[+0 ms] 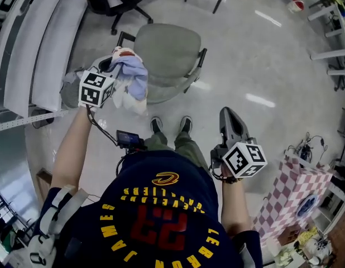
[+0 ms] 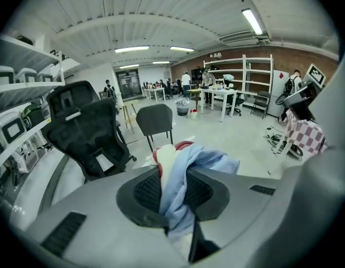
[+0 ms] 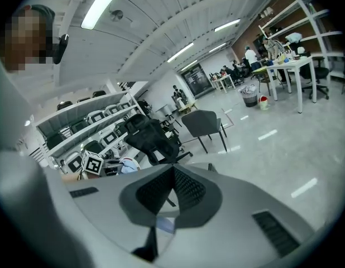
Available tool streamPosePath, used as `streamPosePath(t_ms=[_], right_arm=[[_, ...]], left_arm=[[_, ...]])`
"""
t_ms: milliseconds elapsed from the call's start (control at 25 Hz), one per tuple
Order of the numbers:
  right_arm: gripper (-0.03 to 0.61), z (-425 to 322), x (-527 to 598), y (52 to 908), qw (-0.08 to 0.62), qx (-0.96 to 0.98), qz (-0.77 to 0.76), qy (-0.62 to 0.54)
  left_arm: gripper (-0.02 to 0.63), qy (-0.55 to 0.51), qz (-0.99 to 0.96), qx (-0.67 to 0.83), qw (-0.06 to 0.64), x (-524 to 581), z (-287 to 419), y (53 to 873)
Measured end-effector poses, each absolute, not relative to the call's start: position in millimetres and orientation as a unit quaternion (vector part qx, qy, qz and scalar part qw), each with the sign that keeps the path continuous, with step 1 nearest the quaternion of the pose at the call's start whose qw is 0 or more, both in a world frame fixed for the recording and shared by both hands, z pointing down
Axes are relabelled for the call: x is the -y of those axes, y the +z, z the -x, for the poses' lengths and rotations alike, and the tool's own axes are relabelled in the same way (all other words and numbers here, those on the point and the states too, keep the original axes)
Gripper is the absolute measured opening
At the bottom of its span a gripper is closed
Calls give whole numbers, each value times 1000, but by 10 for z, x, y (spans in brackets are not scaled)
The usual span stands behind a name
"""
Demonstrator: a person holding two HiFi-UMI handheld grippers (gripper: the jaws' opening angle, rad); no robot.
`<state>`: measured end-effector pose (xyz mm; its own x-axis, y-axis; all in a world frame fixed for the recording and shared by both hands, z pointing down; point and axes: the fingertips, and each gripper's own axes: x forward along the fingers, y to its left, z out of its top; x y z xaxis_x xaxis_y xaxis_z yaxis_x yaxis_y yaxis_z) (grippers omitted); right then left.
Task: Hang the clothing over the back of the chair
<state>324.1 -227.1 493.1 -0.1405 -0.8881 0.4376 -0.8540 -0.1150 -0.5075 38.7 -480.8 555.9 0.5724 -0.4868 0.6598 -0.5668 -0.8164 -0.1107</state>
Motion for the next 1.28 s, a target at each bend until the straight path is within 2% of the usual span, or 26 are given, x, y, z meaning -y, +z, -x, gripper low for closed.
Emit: streamPosePath(t_ms=[600, 960, 1080, 1200, 1280], right_arm=[[-9, -3493, 1632, 4920, 50, -550, 752, -360], [-9, -3462, 1400, 4990, 60, -518, 769, -371], [-9, -3443, 1436, 4986, 68, -525, 764, -369], [-9, -3424, 1501, 4962, 76, -534, 757, -368], [-9, -3407, 1541, 4951, 74, -541, 753, -368]], left_arm=[[61, 548, -818, 143, 105, 4832, -807, 7177], [64, 558, -802, 146, 153, 4803, -824, 7430], [106, 548, -806, 166, 149, 4861, -811, 7358], [178, 528, -815, 189, 145, 4943, -821, 7215], [194, 512, -822, 203, 144, 4991, -831, 7091]])
